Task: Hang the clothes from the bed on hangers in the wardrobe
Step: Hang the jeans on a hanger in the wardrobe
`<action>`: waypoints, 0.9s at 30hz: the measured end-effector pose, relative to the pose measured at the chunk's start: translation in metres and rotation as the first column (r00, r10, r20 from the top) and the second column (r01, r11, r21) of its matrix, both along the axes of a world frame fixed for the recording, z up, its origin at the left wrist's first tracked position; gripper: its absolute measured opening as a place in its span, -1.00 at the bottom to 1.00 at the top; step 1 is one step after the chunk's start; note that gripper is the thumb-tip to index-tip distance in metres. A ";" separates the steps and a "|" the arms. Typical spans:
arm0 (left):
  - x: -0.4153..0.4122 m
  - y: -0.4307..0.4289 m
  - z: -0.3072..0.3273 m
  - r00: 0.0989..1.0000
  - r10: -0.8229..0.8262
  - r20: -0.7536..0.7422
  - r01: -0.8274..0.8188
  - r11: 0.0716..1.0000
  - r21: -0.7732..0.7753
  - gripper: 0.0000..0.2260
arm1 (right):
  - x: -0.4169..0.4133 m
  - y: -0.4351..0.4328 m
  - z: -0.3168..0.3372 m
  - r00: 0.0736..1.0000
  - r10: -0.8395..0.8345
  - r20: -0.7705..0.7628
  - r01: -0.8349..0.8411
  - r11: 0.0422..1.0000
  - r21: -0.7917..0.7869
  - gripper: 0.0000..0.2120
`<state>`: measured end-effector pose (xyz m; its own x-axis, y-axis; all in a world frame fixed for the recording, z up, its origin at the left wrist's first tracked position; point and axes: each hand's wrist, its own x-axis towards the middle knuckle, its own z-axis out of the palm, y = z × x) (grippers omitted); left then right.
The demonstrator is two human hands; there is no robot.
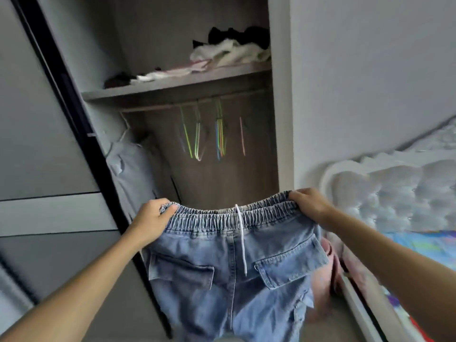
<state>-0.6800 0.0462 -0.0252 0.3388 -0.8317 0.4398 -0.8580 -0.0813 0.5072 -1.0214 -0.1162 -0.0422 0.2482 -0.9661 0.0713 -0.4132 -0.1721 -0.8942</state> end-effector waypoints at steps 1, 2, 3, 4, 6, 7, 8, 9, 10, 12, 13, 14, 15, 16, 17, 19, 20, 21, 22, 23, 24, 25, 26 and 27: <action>0.018 0.005 -0.001 0.999 0.039 0.036 -0.038 0.999 -0.028 -0.79 | 0.022 0.000 -0.001 1.000 0.020 -0.014 -0.020 1.000 -0.012 -0.71; 0.033 0.010 -0.001 0.995 0.070 0.066 -0.067 0.997 -0.050 -0.76 | 0.044 -0.001 -0.001 0.999 0.042 -0.023 -0.042 0.999 -0.026 -0.70; 0.049 0.014 -0.003 0.991 0.104 0.086 -0.098 0.993 -0.073 -0.75 | 0.066 -0.004 -0.001 0.998 0.059 -0.031 -0.061 0.997 -0.040 -0.70; 0.065 0.017 -0.003 0.986 0.142 0.091 -0.132 0.986 -0.102 -0.76 | 0.086 -0.007 -0.001 0.996 0.077 -0.049 -0.079 0.996 -0.046 -0.69; 0.093 0.022 -0.005 0.975 0.210 0.072 -0.195 0.965 -0.173 -0.72 | 0.125 -0.017 -0.002 0.991 0.116 -0.070 -0.121 0.991 -0.062 -0.68; 0.106 0.023 -0.006 0.970 0.231 0.068 -0.214 0.957 -0.196 -0.67 | 0.144 -0.023 -0.003 0.987 0.137 -0.088 -0.143 0.987 -0.072 -0.68; 0.117 0.024 -0.007 0.966 0.250 0.069 -0.231 0.951 -0.208 -0.63 | 0.162 -0.028 -0.005 0.981 0.154 -0.116 -0.164 0.983 -0.078 -0.67; 0.131 0.022 -0.008 0.962 0.267 0.066 -0.248 0.946 -0.211 -0.60 | 0.181 -0.035 -0.007 0.975 0.175 -0.139 -0.189 0.978 -0.089 -0.67; 0.144 0.020 -0.008 0.958 0.281 0.063 -0.262 0.941 -0.213 -0.58 | 0.199 -0.042 -0.009 0.967 0.199 -0.162 -0.215 0.973 -0.087 -0.67; 0.170 0.009 -0.006 0.948 0.312 0.070 -0.291 0.932 -0.216 -0.54 | 0.233 -0.057 -0.013 0.946 0.246 -0.210 -0.268 0.960 -0.082 -0.68; 0.182 0.002 -0.004 0.943 0.325 0.075 -0.302 0.928 -0.220 -0.52 | 0.250 -0.067 -0.016 0.930 0.271 -0.250 -0.298 0.951 -0.078 -0.69; 0.193 -0.006 -0.002 0.940 0.333 0.080 -0.308 0.925 -0.224 -0.50 | 0.266 -0.076 -0.017 0.907 0.300 -0.296 -0.334 0.940 -0.068 -0.72; 0.204 -0.015 0.000 0.939 0.332 0.088 -0.306 0.925 -0.226 -0.49 | 0.283 -0.087 -0.019 0.877 0.339 -0.341 -0.380 0.923 -0.060 -0.73; 0.215 -0.024 0.002 0.941 0.325 0.097 -0.298 0.929 -0.221 -0.50 | 0.299 -0.098 -0.020 0.842 0.374 -0.389 -0.419 0.907 -0.035 -0.74; 0.225 -0.034 0.003 0.943 0.314 0.109 -0.287 0.934 -0.212 -0.54 | 0.314 -0.108 -0.020 0.804 0.401 -0.439 -0.451 0.893 -0.011 -0.75; 0.243 -0.054 0.009 0.946 0.294 0.134 -0.267 0.945 -0.188 -0.60 | 0.342 -0.130 -0.017 0.728 0.439 -0.526 -0.489 0.871 0.049 -0.78; 0.251 -0.063 0.011 0.945 0.290 0.151 -0.261 0.948 -0.183 -0.62 | 0.355 -0.140 -0.014 0.701 0.444 -0.558 -0.499 0.864 0.061 -0.74; 0.258 -0.073 0.013 0.943 0.287 0.168 -0.256 0.948 -0.188 -0.65 | 0.370 -0.149 -0.011 0.661 0.431 -0.615 -0.525 0.851 0.032 -0.72; 0.265 -0.082 0.014 0.941 0.287 0.179 -0.251 0.948 -0.197 -0.69 | 0.385 -0.156 -0.004 0.647 0.404 -0.647 -0.545 0.838 -0.020 -0.72; 0.273 -0.090 0.014 0.943 0.280 0.182 -0.241 0.948 -0.208 -0.72 | 0.398 -0.160 0.006 0.650 0.363 -0.667 -0.566 0.817 -0.107 -0.74; 0.278 -0.098 0.013 0.948 0.268 0.175 -0.229 0.950 -0.214 -0.73 | 0.412 -0.164 0.018 0.695 0.320 -0.644 -0.570 0.792 -0.221 -0.79; 0.285 -0.105 0.011 0.954 0.249 0.165 -0.211 0.953 -0.217 -0.70 | 0.426 -0.167 0.032 0.763 0.276 -0.584 -0.545 0.761 -0.352 -0.83; 0.292 -0.111 0.010 0.960 0.230 0.159 -0.194 0.957 -0.214 -0.65 | 0.440 -0.172 0.047 0.833 0.236 -0.500 -0.491 0.732 -0.473 -0.79; 0.300 -0.118 0.008 0.965 0.211 0.156 -0.176 0.962 -0.210 -0.60 | 0.455 -0.180 0.063 0.886 0.194 -0.421 -0.426 0.699 -0.574 -0.70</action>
<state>-0.3804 -0.0716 -0.0173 0.3880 -0.6514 0.6521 -0.9122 -0.1704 0.3725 -0.5664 -0.2960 0.0207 0.6449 -0.5780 0.5000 -0.4563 -0.8160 -0.3548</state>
